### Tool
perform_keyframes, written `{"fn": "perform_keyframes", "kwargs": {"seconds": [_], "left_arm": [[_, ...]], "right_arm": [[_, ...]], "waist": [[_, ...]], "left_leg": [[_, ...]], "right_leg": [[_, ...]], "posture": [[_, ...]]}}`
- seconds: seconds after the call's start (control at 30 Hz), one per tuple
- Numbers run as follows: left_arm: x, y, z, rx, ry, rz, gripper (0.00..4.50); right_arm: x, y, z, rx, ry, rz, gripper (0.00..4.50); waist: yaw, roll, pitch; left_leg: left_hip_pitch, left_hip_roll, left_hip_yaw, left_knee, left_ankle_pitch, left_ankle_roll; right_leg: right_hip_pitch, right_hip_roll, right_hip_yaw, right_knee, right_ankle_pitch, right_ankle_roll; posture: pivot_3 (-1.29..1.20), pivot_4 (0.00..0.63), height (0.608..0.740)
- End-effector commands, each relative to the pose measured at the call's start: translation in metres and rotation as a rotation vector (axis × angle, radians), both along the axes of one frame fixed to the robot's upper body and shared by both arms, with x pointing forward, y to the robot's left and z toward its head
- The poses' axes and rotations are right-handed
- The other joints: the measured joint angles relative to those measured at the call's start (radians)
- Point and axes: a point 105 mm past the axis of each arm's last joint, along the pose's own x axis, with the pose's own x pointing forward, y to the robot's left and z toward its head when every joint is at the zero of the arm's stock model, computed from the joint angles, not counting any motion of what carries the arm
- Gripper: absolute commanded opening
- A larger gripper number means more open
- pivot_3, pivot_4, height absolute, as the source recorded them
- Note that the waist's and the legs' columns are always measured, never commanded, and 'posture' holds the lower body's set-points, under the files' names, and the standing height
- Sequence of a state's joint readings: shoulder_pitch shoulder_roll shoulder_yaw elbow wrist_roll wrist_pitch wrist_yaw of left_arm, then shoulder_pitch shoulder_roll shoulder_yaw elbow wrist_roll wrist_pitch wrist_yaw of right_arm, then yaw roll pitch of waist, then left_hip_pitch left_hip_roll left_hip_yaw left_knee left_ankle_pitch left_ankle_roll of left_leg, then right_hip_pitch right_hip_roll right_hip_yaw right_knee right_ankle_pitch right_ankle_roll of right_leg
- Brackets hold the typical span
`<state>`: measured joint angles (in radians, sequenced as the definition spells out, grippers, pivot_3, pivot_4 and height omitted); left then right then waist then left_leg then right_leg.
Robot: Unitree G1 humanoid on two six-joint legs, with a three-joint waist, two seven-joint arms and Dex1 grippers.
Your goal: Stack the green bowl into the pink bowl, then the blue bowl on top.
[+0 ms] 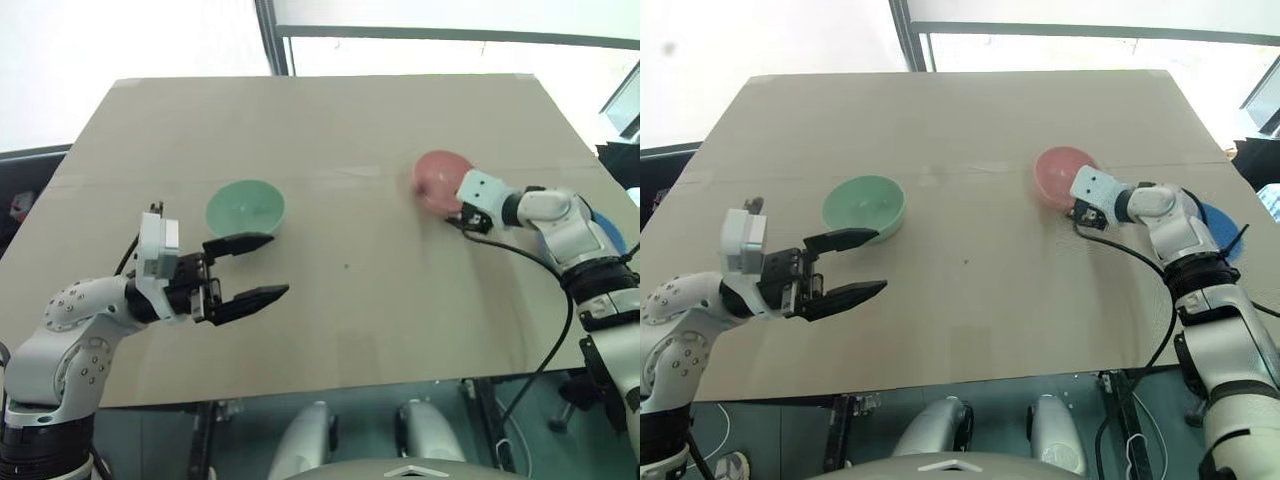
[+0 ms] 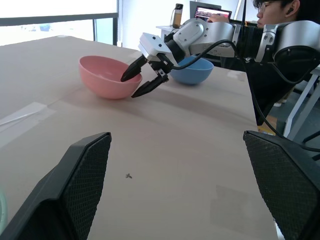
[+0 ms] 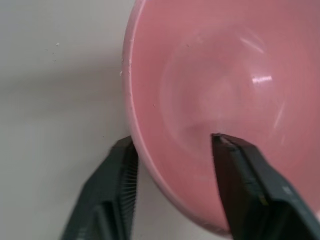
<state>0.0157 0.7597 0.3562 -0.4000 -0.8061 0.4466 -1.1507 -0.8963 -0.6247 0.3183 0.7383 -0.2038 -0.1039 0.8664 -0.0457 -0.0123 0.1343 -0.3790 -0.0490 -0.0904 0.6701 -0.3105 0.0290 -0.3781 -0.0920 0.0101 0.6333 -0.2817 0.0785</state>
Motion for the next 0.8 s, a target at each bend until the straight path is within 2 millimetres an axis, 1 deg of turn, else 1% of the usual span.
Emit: {"fn": "perform_keyframes", "kwargs": {"seconds": [0.03,0.07,0.1,0.13,0.17,0.2,0.27,0.33,0.4,0.47,0.5,0.57,0.6,0.7,0.73,0.77,0.8], "left_arm": [[-0.007,-0.002,0.011,0.000,-0.063,-0.004,4.50],[-0.008,-0.002,0.010,0.001,-0.059,0.000,4.50],[-0.008,-0.002,0.009,0.002,-0.056,0.003,4.50],[-0.009,-0.002,0.008,0.004,-0.055,0.007,4.50],[-0.009,-0.002,0.007,0.006,-0.053,0.014,4.50],[-0.009,-0.001,0.006,0.006,-0.050,0.020,4.50],[-0.010,0.000,0.003,0.008,-0.035,0.022,4.50],[-0.011,0.001,0.001,0.008,-0.027,0.021,4.50],[-0.009,0.001,-0.001,0.006,-0.024,0.026,4.50],[-0.006,0.001,-0.002,0.006,-0.022,0.031,4.50],[-0.004,0.001,-0.003,0.007,-0.018,0.036,4.50],[-0.002,0.002,-0.007,0.028,-0.008,0.040,4.50],[-0.003,0.001,-0.009,0.037,0.000,0.029,4.50],[-0.003,0.001,-0.011,0.041,0.010,0.026,4.50],[-0.003,0.001,-0.011,0.041,0.010,0.028,4.50],[-0.002,0.002,-0.012,0.042,0.011,0.031,4.50],[0.000,0.003,-0.012,0.047,0.008,0.041,4.50]], "right_arm": [[0.003,0.007,0.021,-0.034,-0.075,0.067,0.96],[0.002,0.011,0.023,-0.044,-0.080,0.092,0.64],[0.000,0.013,0.024,-0.050,-0.083,0.111,0.19],[-0.003,0.015,0.025,-0.048,-0.068,0.133,0.08],[-0.012,0.020,0.024,-0.037,-0.024,0.175,0.08],[-0.025,0.026,0.022,-0.028,0.032,0.232,0.08],[-0.059,0.042,0.023,-0.015,0.120,0.358,0.08],[-0.087,0.054,0.020,-0.017,0.179,0.420,0.08],[-0.106,0.062,0.013,-0.038,0.200,0.450,0.08],[-0.120,0.069,0.004,-0.048,0.230,0.454,0.08],[-0.126,0.070,-0.002,-0.042,0.275,0.440,0.08],[-0.128,0.072,-0.010,-0.040,0.300,0.418,0.08],[-0.126,0.073,-0.010,-0.026,0.298,0.401,0.08],[-0.121,0.073,-0.007,0.007,0.267,0.351,0.86],[-0.120,0.072,-0.006,0.013,0.252,0.339,1.27],[-0.119,0.072,-0.003,0.024,0.239,0.328,1.57],[-0.121,0.072,-0.001,0.036,0.233,0.325,2.11]], "waist": [[0.000,0.000,0.000],[0.001,0.000,0.000],[0.001,0.000,0.000],[0.001,0.000,0.000],[0.001,0.000,0.000],[0.002,0.000,0.000],[0.006,0.000,0.000],[0.007,0.000,0.000],[0.009,0.000,0.000],[0.013,0.000,0.000],[0.013,0.000,0.000],[0.016,-0.001,-0.001],[0.017,-0.002,-0.001],[0.019,-0.004,-0.003],[0.020,-0.005,-0.003],[0.022,-0.005,-0.003],[0.025,-0.005,-0.003]], "left_leg": [[0.000,0.000,0.000,0.000,0.000,0.000],[0.000,0.000,0.000,0.000,0.000,0.000],[0.000,0.000,-0.001,0.000,0.000,0.000],[0.000,0.000,-0.002,0.000,0.000,0.000],[0.000,0.000,-0.002,0.000,0.000,0.000],[0.000,0.000,-0.002,0.000,0.000,0.000],[0.000,0.000,-0.004,0.000,0.000,0.000],[-0.001,-0.001,-0.008,0.000,0.000,0.000],[-0.001,-0.001,-0.009,0.000,0.000,0.000],[-0.001,-0.002,-0.010,0.001,0.000,0.000],[-0.001,-0.002,-0.010,0.002,0.000,0.000],[-0.001,-0.002,-0.009,0.003,0.000,0.000],[0.000,-0.002,-0.009,0.004,0.000,-0.001],[0.000,-0.002,-0.007,0.005,0.002,-0.002],[0.000,-0.002,-0.007,0.005,0.002,-0.003],[0.000,-0.002,-0.008,0.005,0.002,-0.003],[0.000,-0.002,-0.008,0.004,0.002,-0.003]], "right_leg": [[0.000,0.000,0.000,0.001,0.000,0.000],[0.000,0.000,0.000,0.001,0.000,0.000],[0.000,0.000,-0.001,0.001,0.000,0.000],[0.000,0.000,-0.001,0.002,0.000,0.000],[0.000,0.000,-0.001,0.002,0.000,0.000],[0.000,0.000,-0.001,0.002,0.000,0.000],[0.000,0.000,-0.002,0.002,0.000,0.000],[-0.001,-0.001,-0.006,0.006,0.000,0.000],[0.000,-0.002,-0.008,0.007,0.000,0.000],[0.000,-0.003,-0.009,0.008,0.000,0.000],[0.000,-0.003,-0.009,0.007,0.000,0.000],[0.002,-0.003,-0.009,0.007,0.000,0.000],[0.002,-0.003,-0.008,0.007,0.000,0.000],[0.002,-0.003,-0.007,0.007,0.000,0.000],[0.002,-0.003,-0.007,0.007,0.000,0.000],[0.002,-0.002,-0.008,0.007,0.000,0.000],[0.002,-0.002,-0.008,0.007,0.000,0.000]], "posture": [[0.00,0.150,0.740],[0.00,0.150,0.740],[0.00,0.150,0.740],[0.00,0.150,0.740],[0.00,0.150,0.740],[0.00,0.150,0.740],[0.00,0.150,0.740],[0.00,0.150,0.740],[0.00,0.150,0.740],[0.00,0.150,0.740],[0.00,0.150,0.740],[0.00,0.150,0.740],[0.00,0.150,0.740],[0.00,0.150,0.740],[0.00,0.150,0.740],[0.00,0.150,0.740],[0.00,0.150,0.740]]}}
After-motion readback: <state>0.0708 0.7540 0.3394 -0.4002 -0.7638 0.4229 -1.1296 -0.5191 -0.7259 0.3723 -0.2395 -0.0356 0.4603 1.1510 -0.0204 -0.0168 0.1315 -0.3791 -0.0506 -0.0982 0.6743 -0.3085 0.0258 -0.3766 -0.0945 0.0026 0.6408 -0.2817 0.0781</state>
